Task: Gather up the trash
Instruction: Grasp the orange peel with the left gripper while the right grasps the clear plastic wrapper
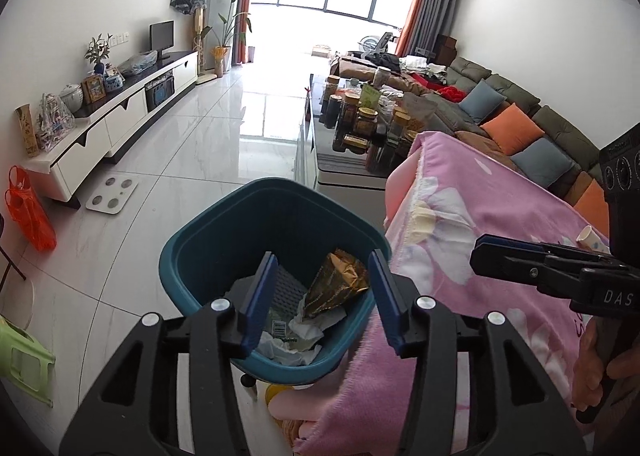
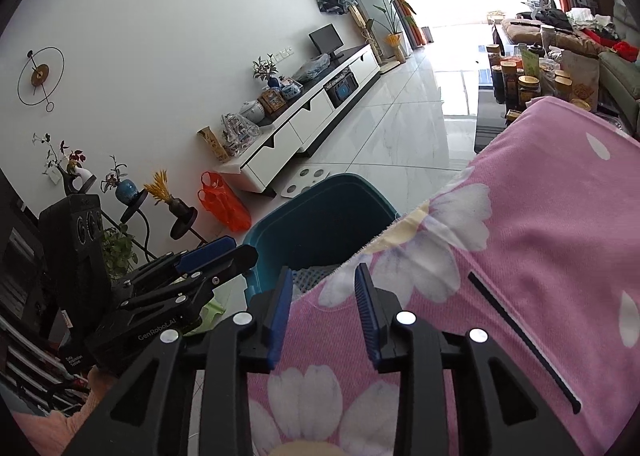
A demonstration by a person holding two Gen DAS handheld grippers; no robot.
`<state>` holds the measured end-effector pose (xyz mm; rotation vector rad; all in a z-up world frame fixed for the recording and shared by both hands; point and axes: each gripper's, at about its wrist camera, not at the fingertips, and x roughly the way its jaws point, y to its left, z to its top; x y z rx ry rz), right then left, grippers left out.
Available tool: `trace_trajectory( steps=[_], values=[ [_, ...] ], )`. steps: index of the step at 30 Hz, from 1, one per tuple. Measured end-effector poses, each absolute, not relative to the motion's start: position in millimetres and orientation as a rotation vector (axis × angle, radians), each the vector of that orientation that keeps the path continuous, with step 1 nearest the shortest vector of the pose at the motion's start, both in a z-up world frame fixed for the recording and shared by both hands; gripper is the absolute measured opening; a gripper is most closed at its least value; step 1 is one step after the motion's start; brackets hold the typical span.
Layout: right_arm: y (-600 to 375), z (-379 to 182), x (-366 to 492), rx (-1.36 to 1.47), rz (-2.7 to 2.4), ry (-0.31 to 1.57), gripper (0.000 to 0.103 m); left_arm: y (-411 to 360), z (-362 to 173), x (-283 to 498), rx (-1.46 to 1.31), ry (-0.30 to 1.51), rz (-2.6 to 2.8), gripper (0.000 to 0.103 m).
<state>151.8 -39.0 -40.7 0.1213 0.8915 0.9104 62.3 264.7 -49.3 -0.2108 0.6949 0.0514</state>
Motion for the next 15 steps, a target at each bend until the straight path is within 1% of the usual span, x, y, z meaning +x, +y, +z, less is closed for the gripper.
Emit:
trace_trajectory(
  steps=[2,5,9,11,15],
  values=[
    [-62,-33,143,0.125,0.885,0.855,0.033,246,-41,59,-0.183,0.672,0.001,0.055],
    [-101,-25,131,0.145,0.830,0.814,0.033,211,-33,58,-0.143,0.654,-0.097,0.061],
    [-156,-21,111,0.164,0.722,0.774,0.034,159,-32,59,-0.090,0.666,-0.241,0.061],
    [-187,-21,101,0.167,0.651,0.751,0.040,130,-35,61,-0.058,0.680,-0.311,0.061],
    [-250,-25,77,0.203,0.489,0.729,0.041,77,-41,66,-0.015,0.717,-0.453,0.061]
  ],
)
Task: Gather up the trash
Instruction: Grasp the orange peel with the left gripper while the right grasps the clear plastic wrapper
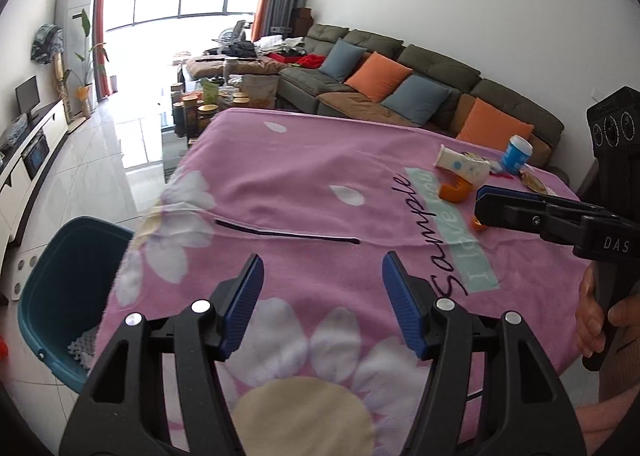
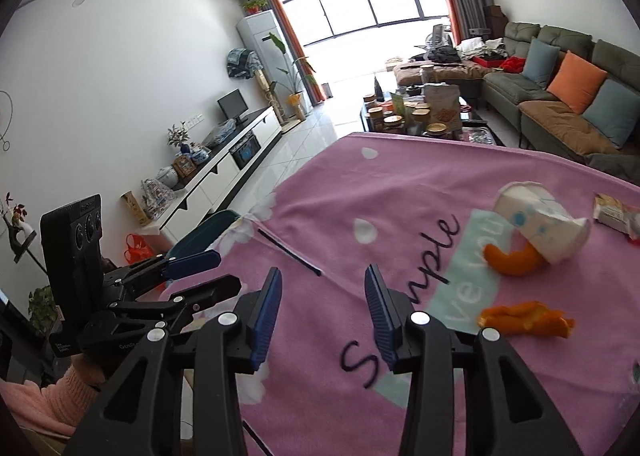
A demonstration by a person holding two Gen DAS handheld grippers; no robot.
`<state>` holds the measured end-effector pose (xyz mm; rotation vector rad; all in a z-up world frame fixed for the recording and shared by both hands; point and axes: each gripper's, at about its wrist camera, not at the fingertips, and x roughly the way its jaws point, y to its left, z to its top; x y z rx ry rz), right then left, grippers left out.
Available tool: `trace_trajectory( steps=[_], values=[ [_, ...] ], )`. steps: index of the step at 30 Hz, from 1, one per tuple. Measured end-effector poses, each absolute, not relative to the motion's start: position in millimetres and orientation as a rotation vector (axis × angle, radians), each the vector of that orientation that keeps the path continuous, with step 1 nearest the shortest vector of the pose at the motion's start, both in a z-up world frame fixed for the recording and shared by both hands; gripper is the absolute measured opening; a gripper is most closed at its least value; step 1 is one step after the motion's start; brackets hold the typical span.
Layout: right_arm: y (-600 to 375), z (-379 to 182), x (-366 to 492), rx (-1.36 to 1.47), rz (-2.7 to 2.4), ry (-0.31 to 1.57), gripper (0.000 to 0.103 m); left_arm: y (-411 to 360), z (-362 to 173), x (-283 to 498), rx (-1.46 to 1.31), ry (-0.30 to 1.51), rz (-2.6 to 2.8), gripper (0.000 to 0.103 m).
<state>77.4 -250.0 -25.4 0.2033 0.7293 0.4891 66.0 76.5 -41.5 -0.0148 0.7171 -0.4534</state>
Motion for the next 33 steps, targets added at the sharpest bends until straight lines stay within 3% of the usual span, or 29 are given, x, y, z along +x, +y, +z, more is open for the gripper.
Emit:
trace_trajectory(
  steps=[8,11,16,28,31,33],
  values=[
    [-368,-41,32,0.288,0.152,0.712,0.043,-18,-61,83,0.073,0.790,-0.619,0.059],
    [-403,-42,14,0.309,0.043,0.688,0.050,-45,-64,88,0.097,0.800,-0.656,0.059],
    [-455,-49,-10,0.364,-0.076,0.675,0.051,-73,-63,96,0.111,0.815,-0.690,0.059],
    [-474,-86,-7,0.509,-0.026,0.729,0.052,-104,-77,119,0.112,0.905,-0.695,0.051],
    [-471,-87,-6,0.515,-0.011,0.726,0.050,-106,-80,125,0.096,0.928,-0.703,0.049],
    [-471,-87,-5,0.514,0.001,0.727,0.041,-109,-81,128,0.092,0.938,-0.709,0.047]
  ],
)
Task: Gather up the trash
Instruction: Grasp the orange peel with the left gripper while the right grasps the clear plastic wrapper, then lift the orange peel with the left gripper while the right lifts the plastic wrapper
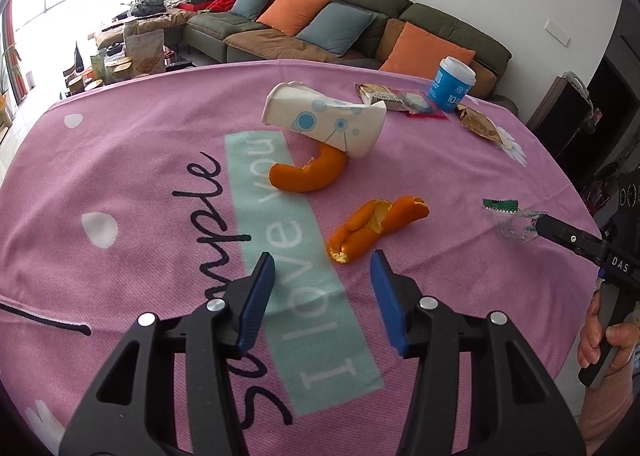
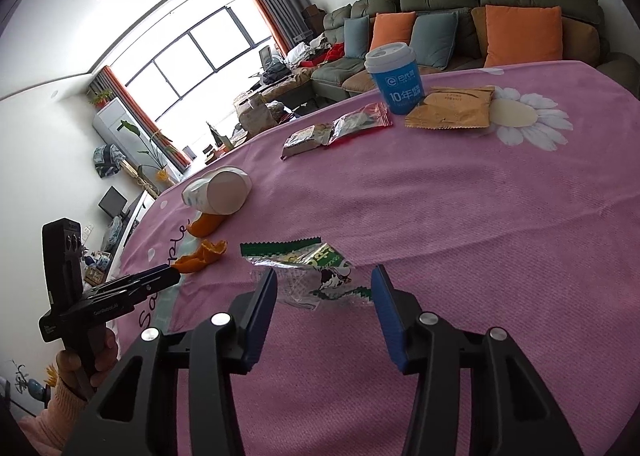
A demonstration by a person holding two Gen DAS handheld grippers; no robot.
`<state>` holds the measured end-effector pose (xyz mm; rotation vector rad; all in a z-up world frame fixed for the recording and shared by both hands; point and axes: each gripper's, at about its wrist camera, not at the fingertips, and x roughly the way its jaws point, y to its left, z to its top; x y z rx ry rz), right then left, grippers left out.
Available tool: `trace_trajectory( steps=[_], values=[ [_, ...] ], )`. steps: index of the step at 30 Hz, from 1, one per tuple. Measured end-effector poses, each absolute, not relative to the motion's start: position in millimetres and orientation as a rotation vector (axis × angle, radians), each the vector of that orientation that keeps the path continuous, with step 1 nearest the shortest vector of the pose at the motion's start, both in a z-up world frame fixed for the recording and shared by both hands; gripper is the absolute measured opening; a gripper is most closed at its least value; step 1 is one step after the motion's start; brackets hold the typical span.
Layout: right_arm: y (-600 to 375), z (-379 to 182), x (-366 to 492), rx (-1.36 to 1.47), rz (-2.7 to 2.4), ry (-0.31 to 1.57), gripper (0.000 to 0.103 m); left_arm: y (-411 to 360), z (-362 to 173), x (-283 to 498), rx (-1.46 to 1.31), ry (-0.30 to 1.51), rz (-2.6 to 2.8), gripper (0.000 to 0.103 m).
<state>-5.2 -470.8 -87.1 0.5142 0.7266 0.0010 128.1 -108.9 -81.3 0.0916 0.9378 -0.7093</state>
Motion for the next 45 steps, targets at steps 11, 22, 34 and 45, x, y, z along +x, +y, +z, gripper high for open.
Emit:
trace_trajectory(
  steps=[11,22,34,45],
  values=[
    [-467,-90,-5,0.513,0.048,0.722,0.017,-122,-85,135,0.069,0.972,-0.743,0.019],
    [-450,-83,4,0.504,0.124,0.699,0.007,-105,-76,120,0.041,0.931,-0.733,0.012],
    [-426,-78,11,0.497,0.189,0.697,0.002,-50,-62,101,-0.019,0.889,-0.678,0.012],
    [-392,-72,21,0.477,0.282,0.693,0.002,-2,-48,85,-0.062,0.848,-0.608,0.012]
  ],
)
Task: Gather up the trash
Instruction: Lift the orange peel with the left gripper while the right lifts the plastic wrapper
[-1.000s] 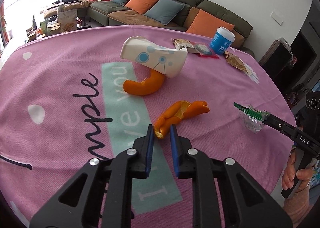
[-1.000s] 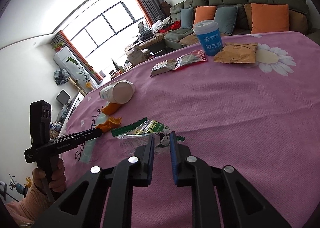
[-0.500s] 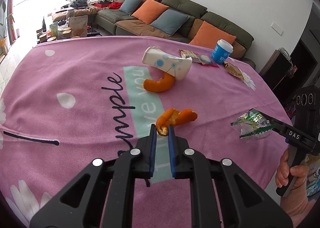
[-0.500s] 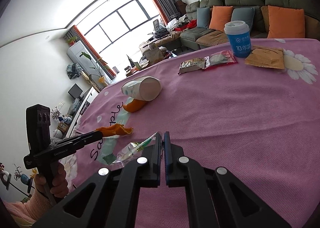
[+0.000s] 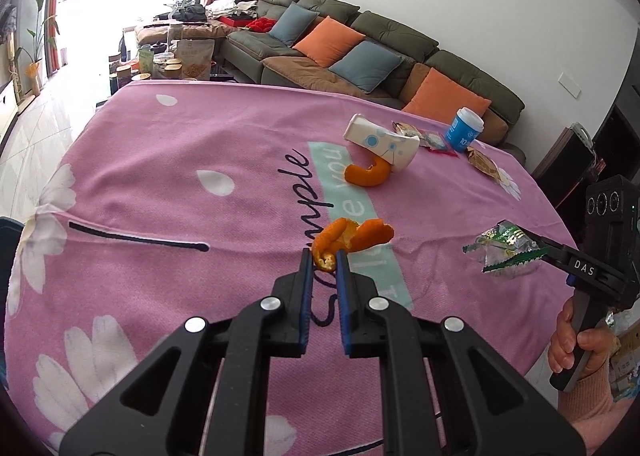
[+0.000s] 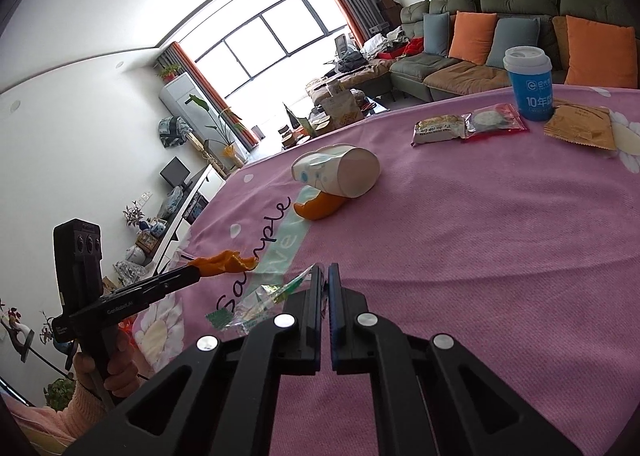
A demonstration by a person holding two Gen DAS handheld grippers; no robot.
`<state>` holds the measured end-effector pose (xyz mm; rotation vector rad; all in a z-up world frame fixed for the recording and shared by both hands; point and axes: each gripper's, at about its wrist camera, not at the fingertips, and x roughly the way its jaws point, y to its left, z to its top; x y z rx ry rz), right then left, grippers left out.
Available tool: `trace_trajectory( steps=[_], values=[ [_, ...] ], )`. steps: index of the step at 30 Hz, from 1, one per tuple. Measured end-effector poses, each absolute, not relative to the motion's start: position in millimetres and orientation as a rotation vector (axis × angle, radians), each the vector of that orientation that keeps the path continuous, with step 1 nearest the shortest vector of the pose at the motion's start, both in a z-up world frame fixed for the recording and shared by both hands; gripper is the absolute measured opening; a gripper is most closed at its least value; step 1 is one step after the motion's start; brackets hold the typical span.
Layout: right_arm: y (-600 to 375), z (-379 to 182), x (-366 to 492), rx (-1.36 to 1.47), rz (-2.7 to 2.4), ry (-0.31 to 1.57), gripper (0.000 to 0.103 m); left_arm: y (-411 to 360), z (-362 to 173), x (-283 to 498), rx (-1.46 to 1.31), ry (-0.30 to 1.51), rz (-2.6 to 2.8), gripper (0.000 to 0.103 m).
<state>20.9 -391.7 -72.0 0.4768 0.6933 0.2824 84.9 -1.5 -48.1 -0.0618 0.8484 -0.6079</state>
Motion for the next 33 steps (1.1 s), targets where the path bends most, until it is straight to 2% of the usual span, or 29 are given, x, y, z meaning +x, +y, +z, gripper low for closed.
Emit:
trace_trajectory(
  steps=[33],
  values=[
    [-297,-62,69,0.416,0.523,0.730,0.002,95,-36,56,-0.152,0.799,-0.409,0.012]
  ],
)
